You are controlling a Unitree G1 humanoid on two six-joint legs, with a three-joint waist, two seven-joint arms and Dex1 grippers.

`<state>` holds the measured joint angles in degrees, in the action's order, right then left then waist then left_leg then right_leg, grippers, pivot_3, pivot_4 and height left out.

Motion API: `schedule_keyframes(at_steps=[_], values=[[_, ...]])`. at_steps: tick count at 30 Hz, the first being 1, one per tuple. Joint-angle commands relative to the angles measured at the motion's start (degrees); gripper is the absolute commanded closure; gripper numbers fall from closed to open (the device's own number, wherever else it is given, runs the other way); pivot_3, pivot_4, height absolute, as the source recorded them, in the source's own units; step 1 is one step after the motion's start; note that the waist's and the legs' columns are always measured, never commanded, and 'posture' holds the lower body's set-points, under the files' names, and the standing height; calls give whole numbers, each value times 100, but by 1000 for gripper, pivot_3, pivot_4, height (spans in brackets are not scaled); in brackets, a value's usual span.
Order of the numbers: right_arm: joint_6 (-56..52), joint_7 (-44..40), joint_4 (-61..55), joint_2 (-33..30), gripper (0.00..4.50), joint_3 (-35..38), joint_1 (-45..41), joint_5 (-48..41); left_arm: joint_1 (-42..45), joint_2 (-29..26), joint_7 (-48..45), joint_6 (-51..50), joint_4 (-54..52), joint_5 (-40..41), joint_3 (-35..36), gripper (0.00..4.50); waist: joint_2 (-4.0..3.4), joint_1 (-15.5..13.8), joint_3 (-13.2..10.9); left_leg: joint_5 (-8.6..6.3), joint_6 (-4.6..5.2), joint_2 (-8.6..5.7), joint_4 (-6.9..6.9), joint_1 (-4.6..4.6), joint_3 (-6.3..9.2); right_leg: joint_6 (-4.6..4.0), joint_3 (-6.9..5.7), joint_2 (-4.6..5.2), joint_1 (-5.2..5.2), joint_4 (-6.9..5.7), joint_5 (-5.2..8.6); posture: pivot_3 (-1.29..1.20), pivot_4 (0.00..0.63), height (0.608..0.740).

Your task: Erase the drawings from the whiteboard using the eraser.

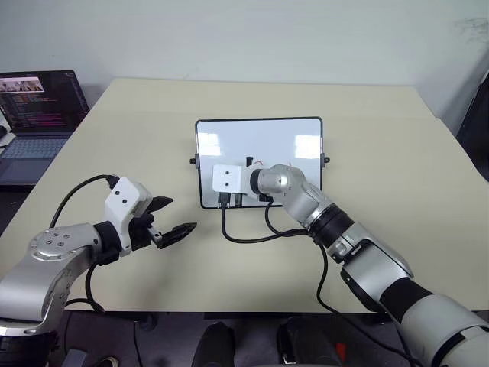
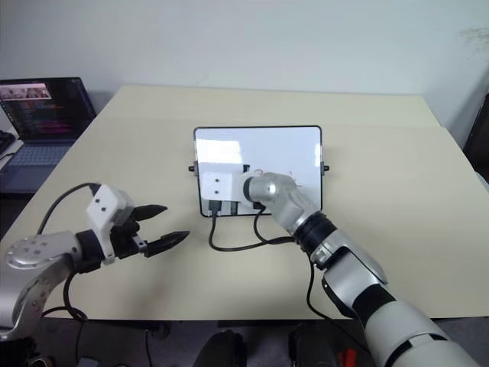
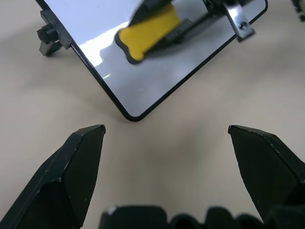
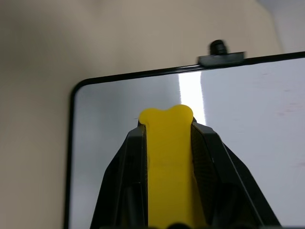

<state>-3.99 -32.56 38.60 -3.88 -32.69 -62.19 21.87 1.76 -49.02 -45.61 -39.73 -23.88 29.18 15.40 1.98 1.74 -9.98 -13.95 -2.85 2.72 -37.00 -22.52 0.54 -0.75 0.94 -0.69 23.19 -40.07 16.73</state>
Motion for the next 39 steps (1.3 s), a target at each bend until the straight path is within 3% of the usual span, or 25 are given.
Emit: schedule_keyframes(at_steps=[1, 7, 10, 15, 19, 26, 32, 39], values=[[33, 292, 294, -122, 3541, 189, -173, 191, 39, 10, 18, 58, -159, 43, 48, 0, 2, -2, 1, 1, 0, 0, 0, 0, 1, 0, -1, 0, 0, 0, 0, 0, 150, 740], [83, -724, 39, -354, 3541, -297, 221, 332, 51, 22, 23, 55, -160, 45, 45, 0, 5, -4, 4, 1, 0, 0, 3, -2, -1, -1, 1, -1, -1, 4, 0, 0, 150, 740], [51, -847, -183, -337, 3541, -333, 356, 356, 52, 25, 18, 53, -165, 45, 38, 0, 6, 5, 4, 0, 0, 1, 3, 0, -2, -1, 2, 0, -2, 5, 0, 0, 150, 740], [-330, -553, -576, -83, 3541, 470, 335, -256, 84, 50, -34, 205, -148, 5, 14, 0, 2, 5, 1, 1, 1, 4, 3, 3, 3, -1, 0, -4, -1, 0, -1, 0, 150, 740], [-1767, -1182, -2307, -81, 3541, 1380, 882, -1381, 228, 232, -51, 475, -114, 53, 8, 0, 1, -28, 0, -1, -2, 2, 3, -20, 11, -1, -9, -1, 6, 9, 0, 0, 150, 740], [-3571, -1263, -4586, -566, 3541, 2069, 1603, -2188, 470, 368, -60, 657, 6, 21, -123, 0, -1, -14, -1, -8, -9, 2, 15, -35, 15, 1, -12, 2, 13, 30, 4, 0, 150, 740], [-4328, -1159, -6011, -1467, 3541, 2237, 2667, -2420, 699, 446, -210, 802, 95, 58, -268, 0, -1, -16, -3, -9, -9, -2, 14, -37, 12, 3, -12, 2, 11, 39, 6, 0, 150, 740], [-4752, -540, -6610, -1413, 3541, 2199, 3017, -2618, 918, 454, -278, 938, 398, -63, -409, 0, -7, 50, -7, -9, -9, -3, 17, -27, 8, 9, -8, -25, 13, 31, 10, 0, 150, 740]])
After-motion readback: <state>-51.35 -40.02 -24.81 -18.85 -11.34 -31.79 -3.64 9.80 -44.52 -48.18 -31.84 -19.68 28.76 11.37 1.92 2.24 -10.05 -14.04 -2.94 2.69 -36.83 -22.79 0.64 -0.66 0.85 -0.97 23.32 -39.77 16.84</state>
